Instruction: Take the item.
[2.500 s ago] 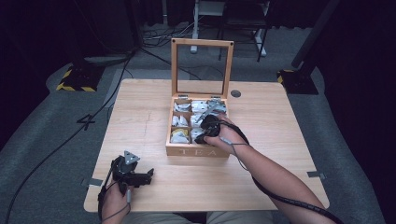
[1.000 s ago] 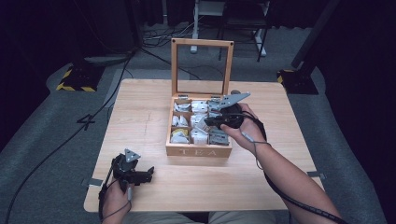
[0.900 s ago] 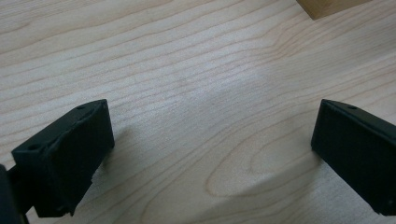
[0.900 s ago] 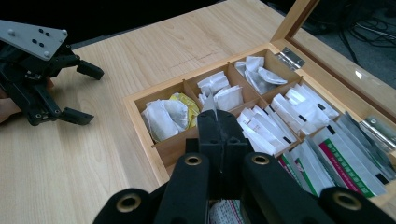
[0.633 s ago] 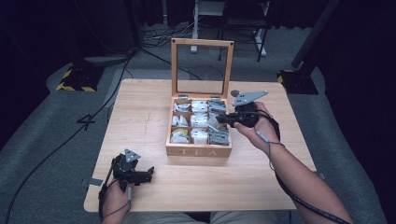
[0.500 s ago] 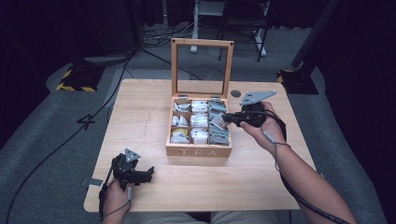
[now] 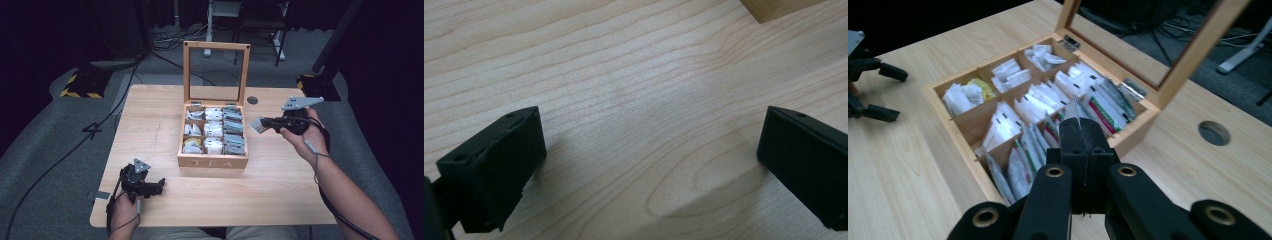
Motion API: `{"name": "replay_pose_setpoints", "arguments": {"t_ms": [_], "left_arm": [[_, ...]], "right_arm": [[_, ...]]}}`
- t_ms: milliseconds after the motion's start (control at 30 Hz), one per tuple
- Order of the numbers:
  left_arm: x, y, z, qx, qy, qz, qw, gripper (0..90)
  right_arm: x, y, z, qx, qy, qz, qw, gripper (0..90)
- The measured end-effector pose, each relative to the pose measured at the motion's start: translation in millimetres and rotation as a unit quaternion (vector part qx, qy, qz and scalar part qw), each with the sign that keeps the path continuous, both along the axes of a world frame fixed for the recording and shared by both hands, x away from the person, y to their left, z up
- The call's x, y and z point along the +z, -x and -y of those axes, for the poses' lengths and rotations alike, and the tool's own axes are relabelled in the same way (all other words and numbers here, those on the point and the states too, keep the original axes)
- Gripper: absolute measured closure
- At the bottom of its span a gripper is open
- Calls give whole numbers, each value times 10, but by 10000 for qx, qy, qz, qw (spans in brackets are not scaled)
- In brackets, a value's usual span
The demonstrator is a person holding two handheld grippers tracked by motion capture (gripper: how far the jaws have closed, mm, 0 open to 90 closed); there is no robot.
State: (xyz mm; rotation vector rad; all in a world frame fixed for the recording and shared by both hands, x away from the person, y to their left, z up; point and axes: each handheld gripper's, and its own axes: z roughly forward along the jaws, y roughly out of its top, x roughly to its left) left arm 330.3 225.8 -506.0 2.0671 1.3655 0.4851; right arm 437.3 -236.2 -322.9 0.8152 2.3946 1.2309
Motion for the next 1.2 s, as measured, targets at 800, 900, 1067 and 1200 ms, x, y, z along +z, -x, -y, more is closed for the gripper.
{"name": "replay_pose_setpoints", "arguments": {"t_ms": [800, 900, 1067, 1200], "left_arm": [[0, 1, 1, 2, -1, 2, 10000, 0], [0, 1, 0, 1, -2, 2, 10000, 0], [0, 1, 1, 2, -1, 2, 10000, 0], [0, 1, 1, 1, -2, 2, 10000, 0]], "right_arm": [[-352, -233, 865, -1210, -217, -257, 9921, 900], [-445, -248, 930, -1290, -195, -332, 9909, 900], [-611, -238, 1002, -1367, -157, -464, 9894, 900], [-717, -230, 1048, -1403, -100, -514, 9887, 900]]}}
